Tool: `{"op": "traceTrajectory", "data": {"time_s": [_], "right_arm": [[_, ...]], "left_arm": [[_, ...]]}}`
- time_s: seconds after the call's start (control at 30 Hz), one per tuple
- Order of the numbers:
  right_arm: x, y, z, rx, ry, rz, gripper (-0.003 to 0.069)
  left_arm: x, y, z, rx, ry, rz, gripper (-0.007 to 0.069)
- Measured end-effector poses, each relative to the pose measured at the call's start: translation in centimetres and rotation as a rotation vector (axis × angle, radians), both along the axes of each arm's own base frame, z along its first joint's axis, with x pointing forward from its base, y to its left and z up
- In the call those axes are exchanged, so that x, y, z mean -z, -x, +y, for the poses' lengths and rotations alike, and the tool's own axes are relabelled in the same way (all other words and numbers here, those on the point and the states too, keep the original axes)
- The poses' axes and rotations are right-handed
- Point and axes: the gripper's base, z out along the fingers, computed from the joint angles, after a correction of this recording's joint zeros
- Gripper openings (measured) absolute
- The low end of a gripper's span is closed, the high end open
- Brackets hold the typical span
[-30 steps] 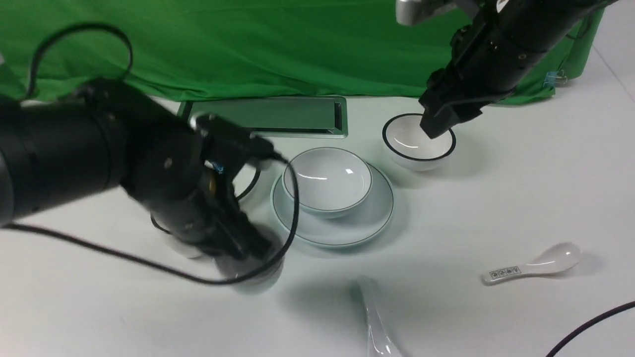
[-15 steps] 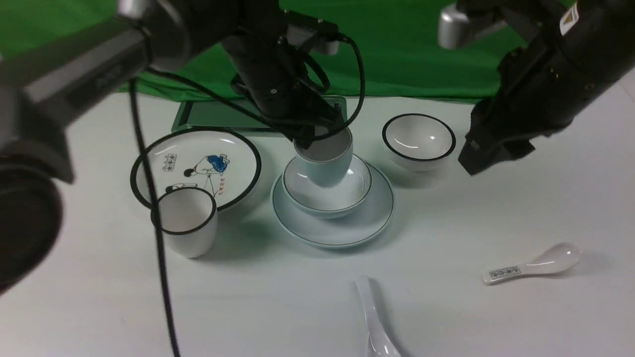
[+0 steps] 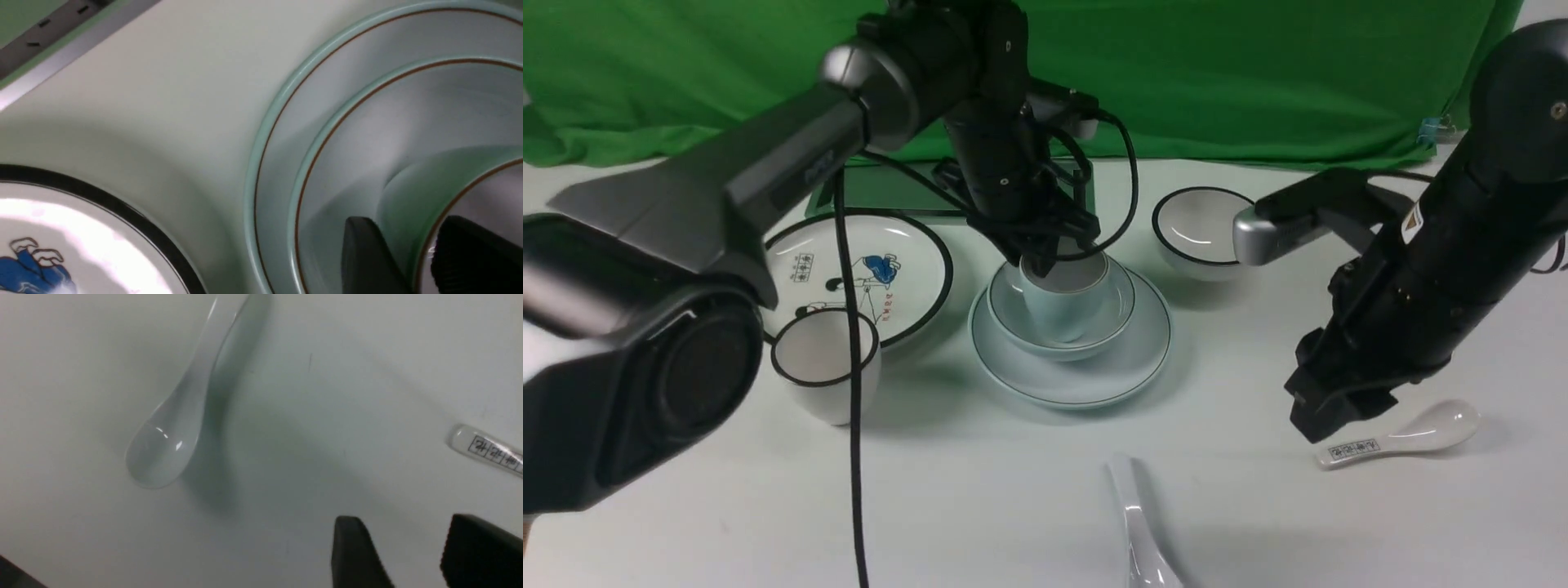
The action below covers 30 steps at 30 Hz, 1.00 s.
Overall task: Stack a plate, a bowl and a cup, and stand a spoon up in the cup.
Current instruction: Use the left arm to put the blue teacup into the blue rice bowl in the middle, then use the right arm to grab a blue soup spoon
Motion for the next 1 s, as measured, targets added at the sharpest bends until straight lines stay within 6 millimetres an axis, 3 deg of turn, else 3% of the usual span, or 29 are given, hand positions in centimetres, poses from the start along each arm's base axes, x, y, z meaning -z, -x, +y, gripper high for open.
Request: {"op": "traceTrajectory", "data": {"time_s": [0.1,0.13,0.2,0.27,0.33,0.37,0.47,0.53,0.57,0.6,0.77,0.8,0.83,1.0], "right_arm": [[0.0,0.4,0.8,-0.027,-0.001,-0.004,0.0337],[0.0,0.7,1.5,-0.048,-0.002,-0.006,0.0337],[0.0,1.1,2.2,-0.072,-0.003,-0.008,0.0337],[0.0,2.4,4.4,-0.155,-0.01,-0.022,0.0337],[0.0,2.8,5.2,-0.176,-0.017,-0.036,0.0337],[-0.1,3.5,6.5,-0.204,-0.031,-0.06,0.0337],[-0.2,4.0,8.0,-0.212,-0.069,-0.11,0.0339],[-0.3,4.0,8.5,-0.199,-0.093,-0.137,0.0353],[-0.3,4.0,8.6,-0.2,-0.096,-0.141,0.0356],[-0.4,3.9,8.8,-0.183,-0.114,-0.162,0.0379],[0.3,3.0,9.4,-0.134,-0.136,-0.193,0.0508],[0.4,2.9,9.4,-0.134,-0.135,-0.192,0.0512],[1.3,2.5,9.7,-0.122,-0.127,-0.183,0.0536],[4.7,1.0,10.7,-0.083,-0.075,-0.159,0.0551]], "left_arm": [[-2.5,0.2,0.2,-0.028,0.025,-0.055,0.032],[-4.6,0.7,0.5,-0.032,0.034,-0.097,0.0358],[-6.6,1.4,0.8,-0.035,0.043,-0.136,0.0377],[-13.2,4.1,2.3,-0.044,0.068,-0.277,0.0391],[-16.0,5.8,3.2,-0.052,0.078,-0.336,0.0381],[-19.1,8.2,4.4,-0.067,0.085,-0.4,0.0356],[-22.3,12.8,6.8,-0.087,0.071,-0.457,0.0269],[-22.6,15.3,8.0,-0.09,0.054,-0.453,0.0197],[-22.6,15.6,8.1,-0.09,0.053,-0.451,0.0197],[-22.3,17.4,8.9,-0.09,0.04,-0.441,0.0139],[-18.5,23.0,11.3,-0.106,0.049,-0.433,0.0],[-18.3,23.2,11.4,-0.106,0.047,-0.429,-0.0003],[-17.0,25.0,12.1,-0.112,0.055,-0.436,-0.0022],[-13.2,29.0,13.8,-0.124,0.055,-0.41,-0.0029]]}}
